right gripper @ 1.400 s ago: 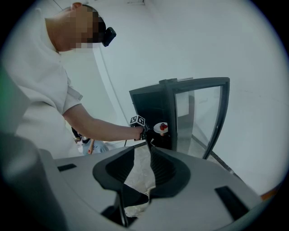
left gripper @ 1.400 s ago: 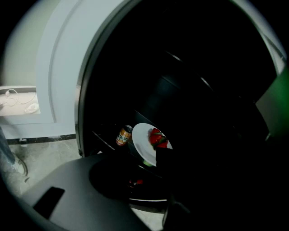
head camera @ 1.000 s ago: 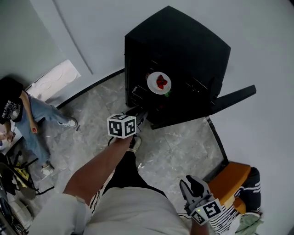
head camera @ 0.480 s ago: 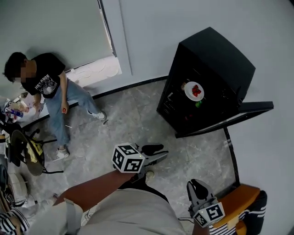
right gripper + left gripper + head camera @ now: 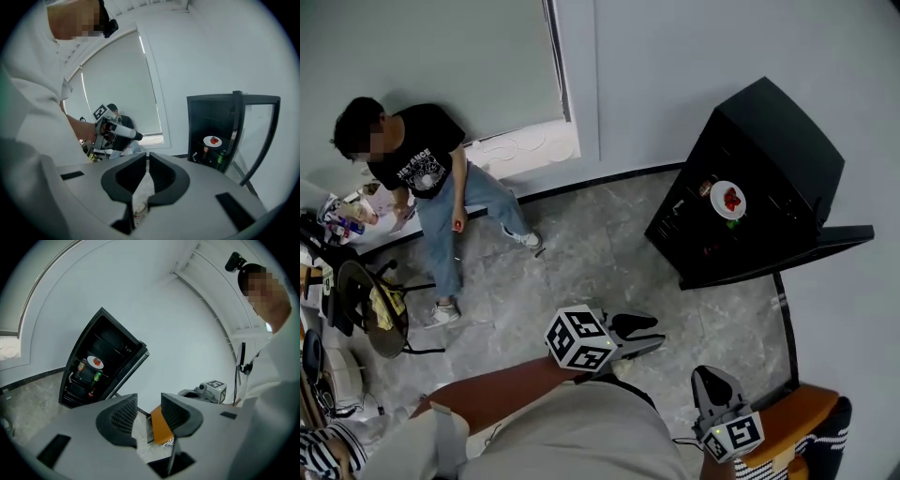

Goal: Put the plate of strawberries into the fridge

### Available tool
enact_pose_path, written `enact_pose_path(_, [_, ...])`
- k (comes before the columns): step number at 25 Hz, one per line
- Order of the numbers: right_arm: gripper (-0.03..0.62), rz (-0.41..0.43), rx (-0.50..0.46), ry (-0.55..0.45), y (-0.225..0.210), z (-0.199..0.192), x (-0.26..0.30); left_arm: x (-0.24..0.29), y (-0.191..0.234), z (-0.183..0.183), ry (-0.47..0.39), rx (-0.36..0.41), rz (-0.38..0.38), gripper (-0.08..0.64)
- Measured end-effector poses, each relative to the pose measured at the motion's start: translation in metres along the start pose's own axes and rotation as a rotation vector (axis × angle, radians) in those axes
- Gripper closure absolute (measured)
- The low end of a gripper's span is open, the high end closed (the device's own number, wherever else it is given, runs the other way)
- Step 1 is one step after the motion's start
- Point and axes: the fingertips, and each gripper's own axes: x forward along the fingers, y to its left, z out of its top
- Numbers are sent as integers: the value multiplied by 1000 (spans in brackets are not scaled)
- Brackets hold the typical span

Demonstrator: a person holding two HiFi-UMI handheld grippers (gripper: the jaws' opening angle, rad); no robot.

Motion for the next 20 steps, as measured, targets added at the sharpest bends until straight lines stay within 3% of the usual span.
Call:
enact_pose_path(7, [560, 9, -26, -13, 40, 18, 36, -43, 6, 3, -1, 2, -6, 391])
enact_pose_path(20, [561, -36, -24, -14, 73, 32, 62, -94, 14, 2, 26, 23, -40, 391])
